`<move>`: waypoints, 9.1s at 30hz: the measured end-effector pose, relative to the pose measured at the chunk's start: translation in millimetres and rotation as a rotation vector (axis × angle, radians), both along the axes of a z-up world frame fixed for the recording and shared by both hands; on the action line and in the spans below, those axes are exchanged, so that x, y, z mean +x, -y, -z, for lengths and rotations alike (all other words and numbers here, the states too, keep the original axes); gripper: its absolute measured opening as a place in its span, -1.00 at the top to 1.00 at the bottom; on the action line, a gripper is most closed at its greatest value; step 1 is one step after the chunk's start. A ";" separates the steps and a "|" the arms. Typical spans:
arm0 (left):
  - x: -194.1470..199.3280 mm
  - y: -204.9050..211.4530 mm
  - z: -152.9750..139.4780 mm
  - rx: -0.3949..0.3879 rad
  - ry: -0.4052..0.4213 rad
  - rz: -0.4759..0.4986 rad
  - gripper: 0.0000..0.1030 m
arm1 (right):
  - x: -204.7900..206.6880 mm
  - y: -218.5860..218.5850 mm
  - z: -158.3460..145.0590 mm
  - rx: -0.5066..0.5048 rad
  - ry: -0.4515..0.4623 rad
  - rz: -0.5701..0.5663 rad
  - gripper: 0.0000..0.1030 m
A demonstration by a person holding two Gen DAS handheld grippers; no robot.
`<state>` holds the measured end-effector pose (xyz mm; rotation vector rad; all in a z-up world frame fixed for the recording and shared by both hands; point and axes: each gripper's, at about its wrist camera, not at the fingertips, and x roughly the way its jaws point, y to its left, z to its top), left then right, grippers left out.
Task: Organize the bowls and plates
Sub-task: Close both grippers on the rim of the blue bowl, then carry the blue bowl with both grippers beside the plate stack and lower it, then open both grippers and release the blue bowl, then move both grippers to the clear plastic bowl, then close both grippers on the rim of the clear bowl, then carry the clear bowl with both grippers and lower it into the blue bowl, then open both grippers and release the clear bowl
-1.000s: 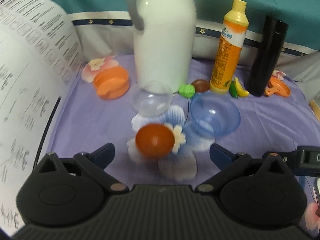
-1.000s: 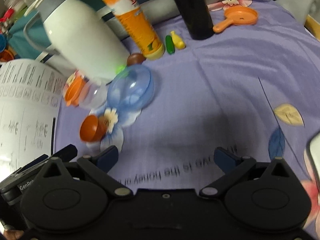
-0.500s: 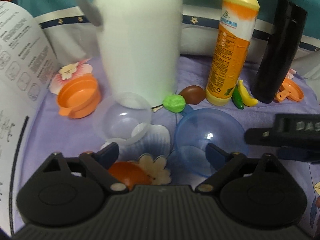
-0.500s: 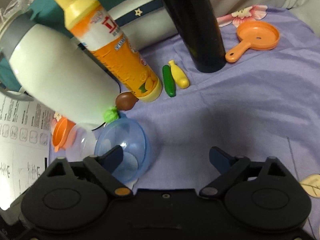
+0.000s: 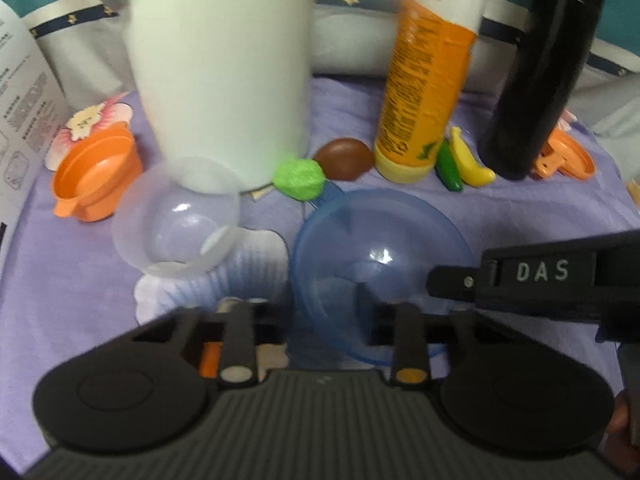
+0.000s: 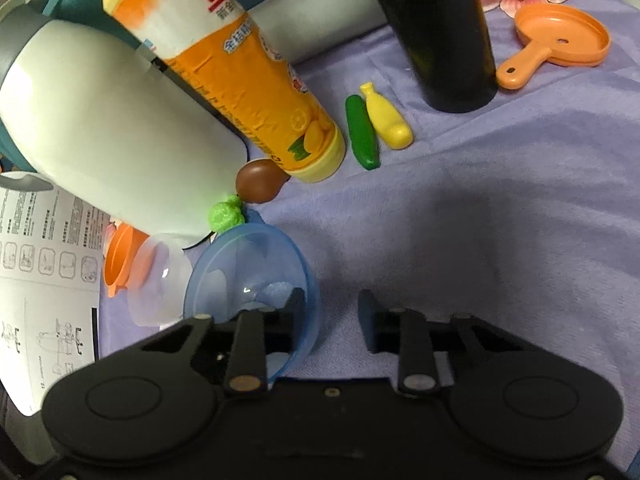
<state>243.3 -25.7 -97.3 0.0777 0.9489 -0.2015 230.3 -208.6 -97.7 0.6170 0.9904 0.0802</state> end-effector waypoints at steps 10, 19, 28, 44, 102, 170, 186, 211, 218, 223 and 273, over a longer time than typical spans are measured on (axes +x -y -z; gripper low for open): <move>-20.4 2.8 -2.6 0.009 0.009 0.015 0.61 | -14.2 -5.0 -7.8 0.006 0.000 -0.012 0.60; -65.8 7.8 -13.1 0.025 -0.009 0.053 0.62 | -52.3 -4.4 -25.4 -0.022 0.011 -0.006 0.60; -129.4 6.6 -27.3 0.041 -0.027 0.108 0.61 | -118.3 -3.9 -38.3 -0.027 -0.008 -0.021 0.60; -216.0 -17.2 -45.0 0.022 -0.040 0.134 0.61 | -215.4 -19.8 -59.5 -0.067 0.005 -0.085 0.60; -250.0 -40.0 -34.5 0.044 0.004 0.040 -1.00 | -251.3 -19.4 -49.2 -0.152 -0.004 -0.035 -1.00; 6.7 -141.9 -20.4 -0.017 0.074 -0.278 -0.87 | 6.1 -83.0 -65.4 -0.134 0.041 -0.039 -0.98; 53.0 -130.7 14.1 -0.077 -0.003 -0.249 0.37 | 73.3 -120.8 -24.1 -0.054 0.028 -0.118 0.39; -13.0 -83.8 -24.6 -0.065 0.058 -0.144 0.76 | 13.1 -106.0 -59.1 -0.032 0.071 -0.133 0.78; -69.3 -69.8 -42.3 -0.063 0.069 -0.103 0.76 | -40.1 -84.0 -77.7 -0.029 0.104 -0.122 0.78; -111.9 -61.3 -49.2 -0.078 0.064 -0.079 0.75 | -84.8 -69.1 -85.7 -0.026 0.103 -0.117 0.78; -257.5 -41.8 -35.4 -0.074 -0.030 -0.078 -0.57 | -266.6 -19.2 -53.3 -0.041 0.003 -0.089 0.08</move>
